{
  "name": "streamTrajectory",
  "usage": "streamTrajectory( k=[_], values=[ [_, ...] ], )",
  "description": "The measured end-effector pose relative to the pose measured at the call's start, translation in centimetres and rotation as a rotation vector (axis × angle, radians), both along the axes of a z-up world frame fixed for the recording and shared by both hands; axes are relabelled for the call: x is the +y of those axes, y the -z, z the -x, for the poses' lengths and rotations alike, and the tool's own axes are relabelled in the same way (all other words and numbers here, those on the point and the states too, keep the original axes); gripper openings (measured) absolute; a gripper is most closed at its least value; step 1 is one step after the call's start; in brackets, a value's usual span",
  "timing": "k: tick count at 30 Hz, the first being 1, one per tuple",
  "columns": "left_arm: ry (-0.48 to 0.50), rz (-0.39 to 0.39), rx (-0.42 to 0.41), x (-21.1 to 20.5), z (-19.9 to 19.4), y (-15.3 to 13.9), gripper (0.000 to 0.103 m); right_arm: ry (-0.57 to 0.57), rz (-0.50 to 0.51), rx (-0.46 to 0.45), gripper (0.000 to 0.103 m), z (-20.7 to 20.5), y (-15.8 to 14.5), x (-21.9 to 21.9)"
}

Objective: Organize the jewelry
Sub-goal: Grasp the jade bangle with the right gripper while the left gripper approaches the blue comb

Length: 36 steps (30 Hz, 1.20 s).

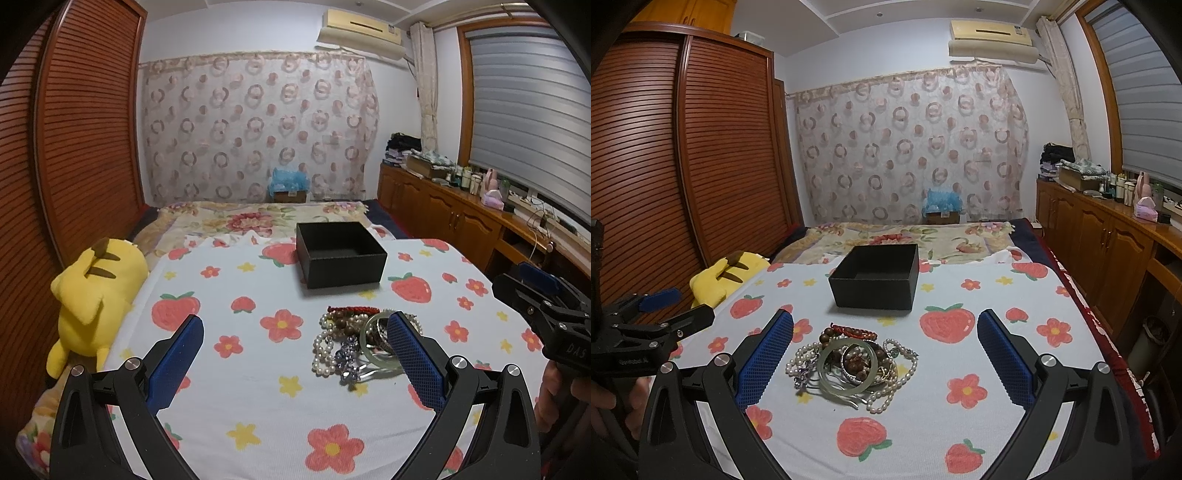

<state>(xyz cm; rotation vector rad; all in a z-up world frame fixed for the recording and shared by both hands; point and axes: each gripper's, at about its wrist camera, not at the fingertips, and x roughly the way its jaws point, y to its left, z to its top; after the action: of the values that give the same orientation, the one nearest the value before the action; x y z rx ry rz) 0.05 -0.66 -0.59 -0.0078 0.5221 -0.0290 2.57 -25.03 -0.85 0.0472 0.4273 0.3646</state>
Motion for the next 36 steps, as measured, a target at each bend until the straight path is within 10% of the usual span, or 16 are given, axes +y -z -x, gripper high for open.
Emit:
streamTrajectory(
  k=[16,29,36],
  values=[
    [0.031,0.046,0.092,2.4,-1.8,3.3,0.097,-0.13,0.056,0.063,0.095,-2.0,3.4,1.1],
    [0.074,0.06,0.157,3.1,-2.9,5.4,0.097,-0.232,0.148,0.246,0.037,-7.1,7.7,3.4],
    [0.121,0.067,0.21,2.7,-3.7,6.9,0.096,-0.26,0.161,0.326,0.027,-9.7,8.8,4.0]
  ],
)
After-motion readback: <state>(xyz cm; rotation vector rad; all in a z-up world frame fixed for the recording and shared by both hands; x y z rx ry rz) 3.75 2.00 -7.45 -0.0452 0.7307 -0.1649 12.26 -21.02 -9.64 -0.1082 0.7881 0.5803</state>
